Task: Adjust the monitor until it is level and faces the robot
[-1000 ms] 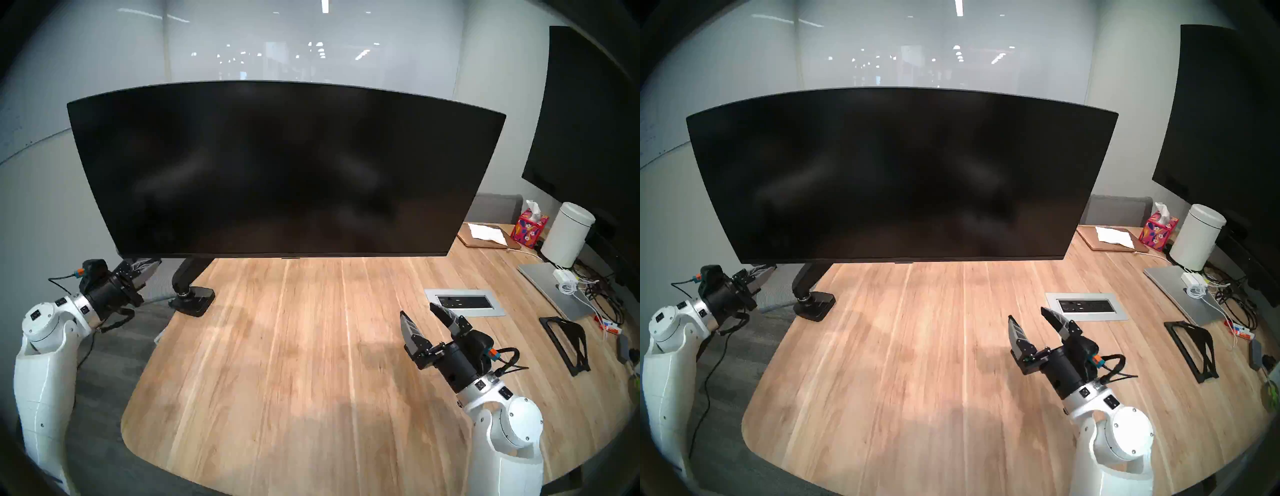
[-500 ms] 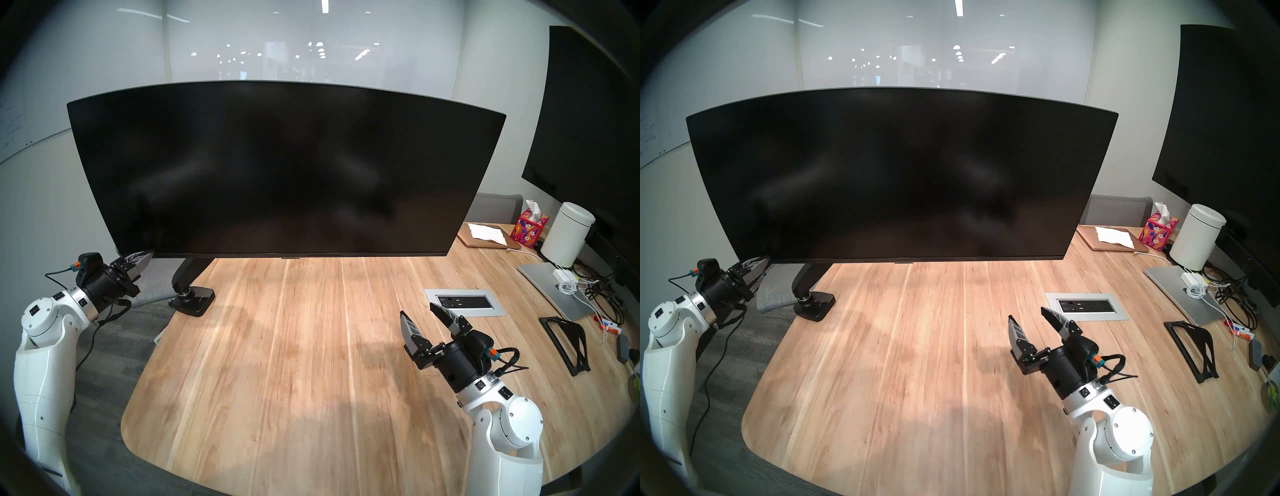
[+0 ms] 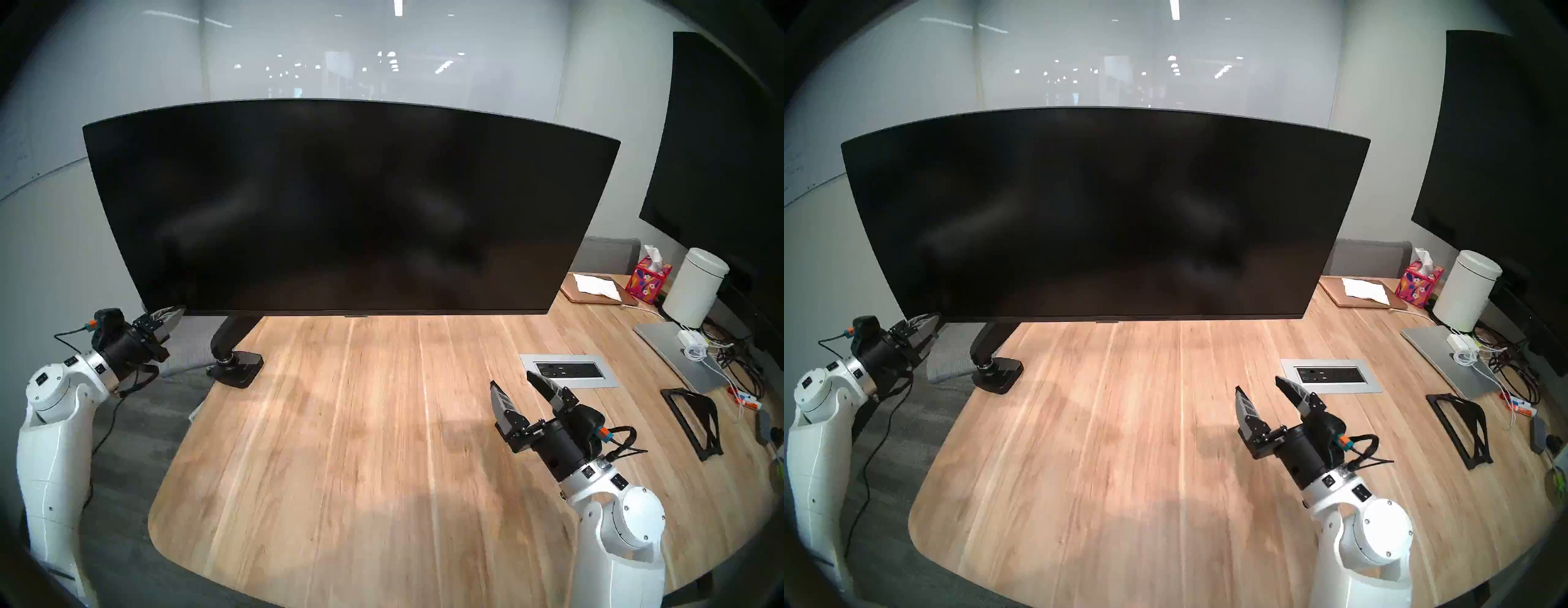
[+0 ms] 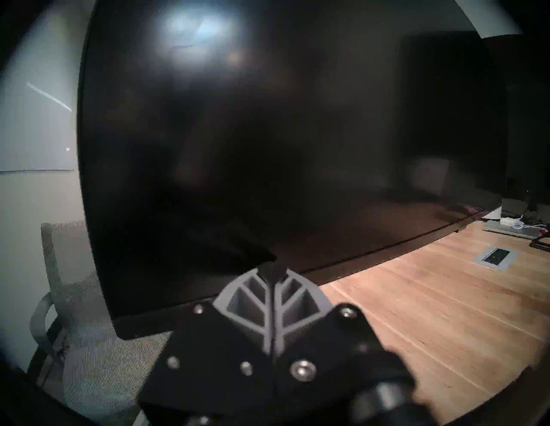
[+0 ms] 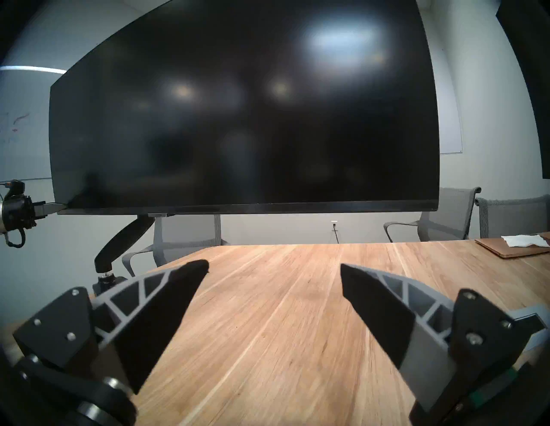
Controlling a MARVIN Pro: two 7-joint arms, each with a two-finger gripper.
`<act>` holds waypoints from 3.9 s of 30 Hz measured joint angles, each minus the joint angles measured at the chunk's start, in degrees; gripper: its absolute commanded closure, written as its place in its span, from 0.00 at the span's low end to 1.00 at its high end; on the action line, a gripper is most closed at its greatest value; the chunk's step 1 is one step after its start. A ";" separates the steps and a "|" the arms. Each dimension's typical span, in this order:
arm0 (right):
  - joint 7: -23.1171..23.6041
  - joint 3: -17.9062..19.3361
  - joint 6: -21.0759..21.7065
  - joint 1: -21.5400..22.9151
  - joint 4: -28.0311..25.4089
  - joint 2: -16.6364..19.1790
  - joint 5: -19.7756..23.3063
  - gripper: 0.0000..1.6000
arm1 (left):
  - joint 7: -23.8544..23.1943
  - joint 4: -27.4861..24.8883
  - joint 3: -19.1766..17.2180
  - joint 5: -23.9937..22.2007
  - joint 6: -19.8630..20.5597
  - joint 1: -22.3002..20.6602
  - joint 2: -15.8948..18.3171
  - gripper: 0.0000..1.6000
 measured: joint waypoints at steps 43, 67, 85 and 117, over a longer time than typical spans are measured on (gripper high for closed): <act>0.29 0.15 0.02 0.17 0.00 -0.42 -0.26 0.00 | -0.08 4.80 1.83 -0.53 0.90 -4.80 0.52 1.00; 0.29 0.16 0.02 0.20 0.00 -0.47 -0.29 0.00 | -0.65 10.41 3.75 -0.79 -0.13 -8.84 1.25 1.00; 0.34 0.18 0.02 0.23 0.03 -0.49 -0.31 0.00 | -13.68 -0.50 -7.05 -3.41 5.30 1.64 -2.67 1.00; 0.37 0.20 0.02 0.25 0.05 -0.52 -0.32 0.00 | -30.03 -15.81 -18.74 5.43 4.26 21.20 -18.01 1.00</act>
